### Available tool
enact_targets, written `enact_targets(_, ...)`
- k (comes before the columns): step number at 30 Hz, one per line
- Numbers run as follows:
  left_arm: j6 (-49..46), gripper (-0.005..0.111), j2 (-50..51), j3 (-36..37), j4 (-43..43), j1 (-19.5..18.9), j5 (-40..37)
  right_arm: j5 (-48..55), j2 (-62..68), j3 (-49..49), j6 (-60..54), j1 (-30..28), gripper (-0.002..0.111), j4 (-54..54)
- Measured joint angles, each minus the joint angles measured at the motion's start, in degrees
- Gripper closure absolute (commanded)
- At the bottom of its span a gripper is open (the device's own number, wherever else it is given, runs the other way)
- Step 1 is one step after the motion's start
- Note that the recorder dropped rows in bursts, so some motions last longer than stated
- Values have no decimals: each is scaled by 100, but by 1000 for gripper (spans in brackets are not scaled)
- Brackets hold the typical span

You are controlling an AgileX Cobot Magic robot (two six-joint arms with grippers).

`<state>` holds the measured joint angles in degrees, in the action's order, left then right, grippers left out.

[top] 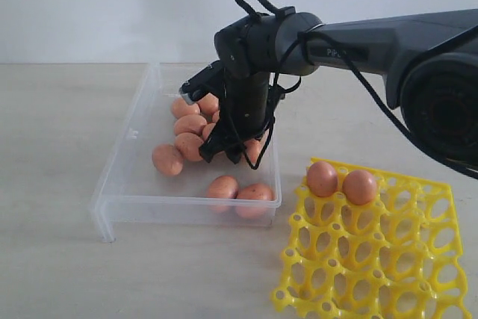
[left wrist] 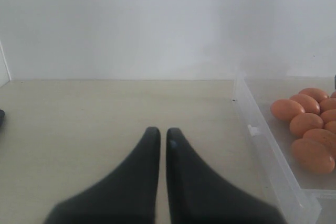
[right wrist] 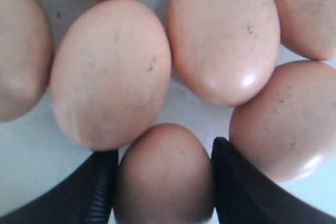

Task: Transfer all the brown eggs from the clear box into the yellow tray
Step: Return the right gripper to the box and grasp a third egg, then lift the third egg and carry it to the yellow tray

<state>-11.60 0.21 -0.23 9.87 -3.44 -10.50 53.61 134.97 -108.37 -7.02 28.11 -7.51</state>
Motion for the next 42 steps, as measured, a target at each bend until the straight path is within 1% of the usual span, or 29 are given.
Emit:
enact_targets(1, 0, 103, 0, 0, 0, 0, 0, 11, 0, 0, 0, 0, 106, -10)
enact_targets(2, 0, 103, 0, 0, 0, 0, 0, 53, 0, 0, 0, 0, 108, -10)
enact_targets(8, 0, 103, 0, 0, 0, 0, 0, 127, -37, 0, 24, 0, 108, 3)
enact_targets(10, 0, 103, 0, 0, 0, 0, 0, 155, -209, 0, 72, 0, 108, 199)
enact_targets(12, 0, 103, 0, 0, 0, 0, 0, 36, -476, 0, 33, 0, 108, 619)
enact_targets(16, 0, 103, 0, 0, 0, 0, 0, -1302, -1097, 0, -396, 0, 108, 1948)
enact_targets(19, 0, 103, 0, 0, 0, 0, 0, -1950, -1385, 0, -999, 66, 108, 2249)
enact_targets(21, 0, 103, 0, 0, 0, 0, 0, -2490, -1667, 229, -1251, 223, 109, 2273)
enact_targets(22, 0, 103, 0, 0, 0, 0, 0, -2784, -1841, 455, -1322, 275, 109, 2277)
enact_targets(28, 0, 103, 0, 0, 0, 0, 0, -2905, -2256, 1420, -1481, 404, 109, 2277)
enact_targets(32, 0, 103, 0, 0, 0, 0, 0, -3348, -2641, 2311, -1410, 499, 109, 2367)
enact_targets(34, 0, 103, 0, 0, 0, 0, 0, -3771, -2970, 2909, -1171, 512, 109, 2423)
enact_targets(38, 0, 103, 0, 0, 0, 0, 0, -5150, -3862, 4253, -567, 417, 109, 2474)
enact_targets(40, 0, 103, 0, 0, 0, 0, 0, -5847, -4284, 4880, -408, 248, 109, 2699)
enact_targets(42, 0, 103, 0, 0, 0, 0, 0, -6575, -4613, 5492, -317, -59, 109, 3310)
